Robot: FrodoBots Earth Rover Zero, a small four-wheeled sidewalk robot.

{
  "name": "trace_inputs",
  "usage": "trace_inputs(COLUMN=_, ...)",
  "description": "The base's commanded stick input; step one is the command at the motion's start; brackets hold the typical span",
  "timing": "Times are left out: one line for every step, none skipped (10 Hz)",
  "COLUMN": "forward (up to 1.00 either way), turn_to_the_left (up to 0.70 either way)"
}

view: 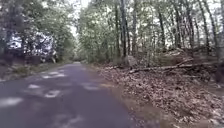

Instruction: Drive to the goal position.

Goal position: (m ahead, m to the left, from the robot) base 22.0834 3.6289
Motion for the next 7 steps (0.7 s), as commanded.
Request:
trace_inputs(forward=0.64, turn_to_the_left=0.16)
trace_inputs(forward=0.63, turn_to_the_left=0.16)
trace_inputs(forward=0.62, turn_to_the_left=0.15)
trace_inputs(forward=0.61, turn_to_the_left=0.15)
trace_inputs(forward=0.60, turn_to_the_left=0.15)
trace_inputs(forward=0.59, turn_to_the_left=0.15)
trace_inputs(forward=0.56, turn_to_the_left=0.20)
